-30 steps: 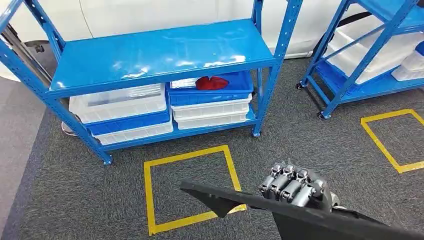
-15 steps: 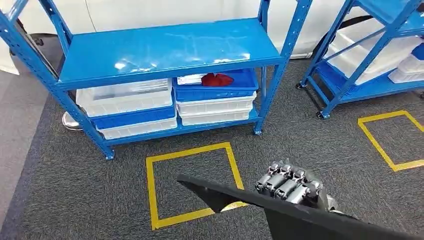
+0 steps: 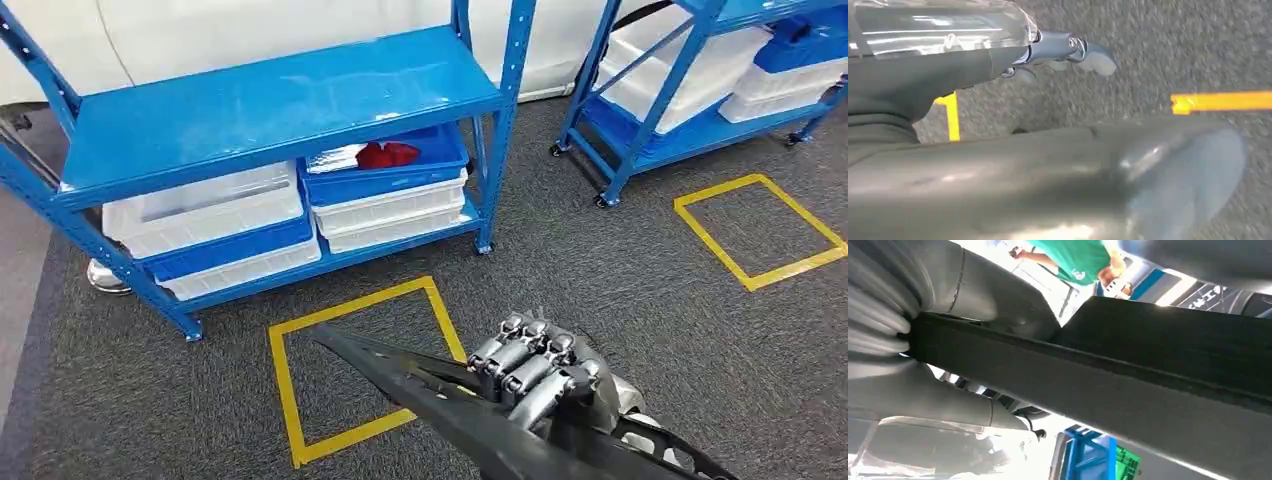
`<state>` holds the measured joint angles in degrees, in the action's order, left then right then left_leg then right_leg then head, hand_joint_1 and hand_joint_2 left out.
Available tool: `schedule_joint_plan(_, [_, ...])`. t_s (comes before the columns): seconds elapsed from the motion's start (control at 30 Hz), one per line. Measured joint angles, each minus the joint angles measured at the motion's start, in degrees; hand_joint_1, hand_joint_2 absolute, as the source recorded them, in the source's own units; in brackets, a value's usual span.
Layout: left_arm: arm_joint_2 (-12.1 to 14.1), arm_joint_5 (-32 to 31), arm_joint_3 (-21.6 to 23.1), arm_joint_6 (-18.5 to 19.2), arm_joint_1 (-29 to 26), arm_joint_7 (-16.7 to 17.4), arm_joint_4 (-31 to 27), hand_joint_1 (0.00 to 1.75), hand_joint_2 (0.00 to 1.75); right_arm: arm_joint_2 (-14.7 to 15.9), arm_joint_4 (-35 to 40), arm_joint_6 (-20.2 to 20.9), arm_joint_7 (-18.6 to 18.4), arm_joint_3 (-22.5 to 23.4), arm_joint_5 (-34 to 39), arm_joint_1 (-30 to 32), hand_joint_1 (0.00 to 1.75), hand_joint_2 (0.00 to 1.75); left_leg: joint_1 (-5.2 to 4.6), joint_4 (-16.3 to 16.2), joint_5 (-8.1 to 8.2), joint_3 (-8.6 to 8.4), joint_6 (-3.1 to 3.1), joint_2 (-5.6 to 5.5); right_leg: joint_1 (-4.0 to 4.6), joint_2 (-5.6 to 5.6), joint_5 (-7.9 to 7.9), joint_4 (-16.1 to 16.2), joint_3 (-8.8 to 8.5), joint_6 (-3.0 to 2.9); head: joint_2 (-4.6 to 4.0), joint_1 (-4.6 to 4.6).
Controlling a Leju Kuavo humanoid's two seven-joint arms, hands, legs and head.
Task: Take the parts from the cabinet and place them on the table.
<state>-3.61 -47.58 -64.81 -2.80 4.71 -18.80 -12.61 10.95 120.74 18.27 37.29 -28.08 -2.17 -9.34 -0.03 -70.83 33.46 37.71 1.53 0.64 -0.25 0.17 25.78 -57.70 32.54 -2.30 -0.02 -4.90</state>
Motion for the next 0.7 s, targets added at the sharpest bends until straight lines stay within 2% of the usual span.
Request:
schedule_joint_plan(0.03, [0.0, -0.3, 0.0, -0.2, -0.1, 0.3, 0.0, 0.00, 0.00, 0.0, -0.6, -0.3, 0.0, -0.3, 0.2, -0.2, 1.75, 1.75, 0.10, -3.7, 1.23, 1.55, 0.13, -0.06, 0.03, 0.64, -0.21, 0.0, 0.27, 0.06, 0.00, 0.00])
schedule_joint_plan(0.07, [0.0, -0.6, 0.0, -0.3, -0.1, 0.6, 0.0, 0.00, 0.00, 0.0, -1.2, -0.6, 0.0, -0.6, 0.4, -0.4, 1.75, 1.75, 0.19, -4.9, 1.10, 2.04, 0.20, -0.07, 0.03, 1.22, -0.39, -0.1, 0.49, 0.20, 0.00, 0.00])
schedule_joint_plan(0.1, [0.0, -0.7, 0.0, -0.3, -0.1, 0.9, 0.0, 0.00, 0.00, 0.0, -1.8, -0.7, 0.0, -0.8, 0.8, -0.7, 1.75, 1.75, 0.26, -3.1, -0.47, 1.05, 0.18, -0.08, 0.00, 1.84, -0.52, -0.2, 0.67, 0.31, 0.00, 0.00])
schedule_joint_plan(0.13, [0.0, -1.0, 0.0, -0.2, -0.1, 1.1, 0.0, 0.00, 0.00, 0.0, -2.4, -0.7, 0.0, -1.0, 1.3, -1.2, 1.75, 1.75, 0.36, 1.1, -2.89, -1.28, 0.12, -0.22, -0.04, 2.45, -0.61, -0.3, 0.72, 0.45, 0.00, 0.00])
schedule_joint_plan(0.17, [0.0, -1.0, 0.0, -0.2, 0.0, 1.3, 0.0, 0.00, 0.00, 0.0, -2.9, -0.7, 0.0, -1.2, 1.8, -1.6, 1.75, 1.75, 0.49, 6.4, -5.39, -4.12, 0.04, -0.89, -0.08, 2.97, -0.65, -0.4, 0.71, 0.53, 0.00, 0.00])
schedule_joint_plan(0.2, [0.0, -1.0, 0.0, -0.3, 0.0, 1.7, 0.0, 0.00, 0.00, 0.0, -3.7, -0.7, 0.0, -1.4, 2.7, -2.2, 1.75, 1.75, 0.70, 11.7, -7.18, -6.75, -0.08, -2.70, -0.11, 3.35, -0.71, -0.5, 0.78, 0.67, 0.00, 0.00])
schedule_joint_plan(0.23, [0.0, -1.1, 0.0, -0.4, 0.0, 2.1, 0.0, 0.00, 0.00, 0.0, -4.8, -0.7, 0.0, -1.6, 3.7, -3.1, 1.75, 1.75, 0.59, 13.4, -6.19, -7.40, -0.32, -3.90, 0.19, 3.79, -0.84, -0.8, 1.05, 1.02, 0.00, 0.00])
schedule_joint_plan(0.33, [-0.4, -1.6, 0.0, -0.6, 0.0, 2.3, 0.0, 0.00, 0.00, 0.1, -8.7, -0.9, 0.0, -1.9, 8.1, -5.9, 1.75, 1.75, 0.16, 13.3, -6.67, -7.00, -1.34, -2.93, -0.37, 5.15, -1.68, -0.4, 1.87, 2.31, 0.00, 0.00])
schedule_joint_plan(0.37, [-0.5, -1.8, 0.0, -0.6, 0.1, 2.3, 0.0, 0.00, 0.00, 0.1, -9.6, -1.1, 0.0, -2.0, 9.3, -6.7, 1.75, 1.75, 0.40, 13.8, -7.12, -7.02, -1.86, -2.59, -0.21, 5.51, -1.85, -0.4, 2.02, 2.71, 0.00, 0.00])
schedule_joint_plan(0.4, [-0.8, -1.8, 0.0, -0.5, 0.3, 2.3, 0.0, 0.00, 0.00, 0.1, -10.4, -1.6, 0.0, -2.2, 10.3, -7.4, 1.75, 1.75, 0.60, 14.3, -7.64, -7.03, -2.30, -1.76, -0.40, 4.37, -1.16, -1.3, 2.38, 2.78, 0.00, -0.02])
schedule_joint_plan(0.43, [-0.9, -1.9, 0.0, -0.5, 0.3, 2.2, 0.0, 0.00, 0.00, 0.1, -11.0, -1.9, 0.0, -2.5, 10.8, -8.3, 1.75, 1.75, 0.51, 14.5, -7.84, -6.86, -2.74, -1.60, -0.14, 2.20, 0.82, -3.6, 3.61, 2.87, 0.00, 0.04])
schedule_joint_plan(0.47, [-0.9, -2.0, 0.0, -0.5, 0.2, 2.2, 0.0, 0.00, 0.00, 0.1, -11.7, -2.1, 0.0, -2.8, 11.1, -8.9, 1.75, 1.75, 0.36, 14.4, -7.93, -6.63, -2.82, -1.13, -0.13, 1.21, 3.20, -7.6, 5.45, 2.94, 0.00, 0.02])
schedule_joint_plan(0.53, [-0.9, -2.0, 0.0, -0.5, -0.1, 2.2, 0.0, 0.00, 0.00, 0.1, -12.7, -2.5, 0.0, -3.5, 11.2, -9.2, 1.75, 1.75, 0.13, 14.3, -8.01, -6.20, -2.93, -0.27, -0.21, 0.47, 6.87, -16.3, 9.36, 3.15, 0.00, 0.02])
schedule_joint_plan(0.57, [-0.9, -2.0, 0.0, -0.5, -0.2, 2.2, 0.0, 0.00, 0.00, 0.1, -13.2, -2.7, -0.1, -3.9, 11.3, -9.2, 1.75, 1.75, 0.06, 14.1, -8.01, -5.97, -2.93, 0.12, -0.23, 0.42, 7.16, -18.6, 10.30, 3.19, 0.00, 0.02])
schedule_joint_plan(0.6, [-1.0, -2.0, 0.0, -0.4, -0.2, 2.2, 0.0, 0.00, 0.00, 0.1, -13.6, -2.7, -0.1, -4.1, 11.5, -9.2, 1.75, 1.75, 0.03, 14.0, -8.01, -5.87, -2.91, 0.48, -0.25, 0.38, 6.15, -17.7, 9.69, 3.19, 0.00, 0.02])
schedule_joint_plan(0.67, [-1.2, -1.5, -0.1, -0.3, -0.2, 2.2, 0.0, 0.00, 0.00, 0.1, -14.1, -2.3, -0.1, -4.9, 12.3, -9.7, 1.75, 1.75, 0.02, 13.7, -7.89, -5.87, -2.73, 1.19, -0.25, -0.14, 1.68, -9.2, 4.84, 2.94, 0.00, 0.02])
schedule_joint_plan(0.7, [-1.3, -1.4, -0.2, -0.4, -0.1, 2.2, 0.0, 0.00, 0.00, 0.1, -14.2, -2.0, -0.1, -5.3, 12.6, -10.1, 1.75, 1.75, -0.01, 13.5, -7.76, -5.90, -2.54, 1.46, -0.18, -1.19, -0.17, -4.3, 2.17, 2.73, 0.00, 0.02])
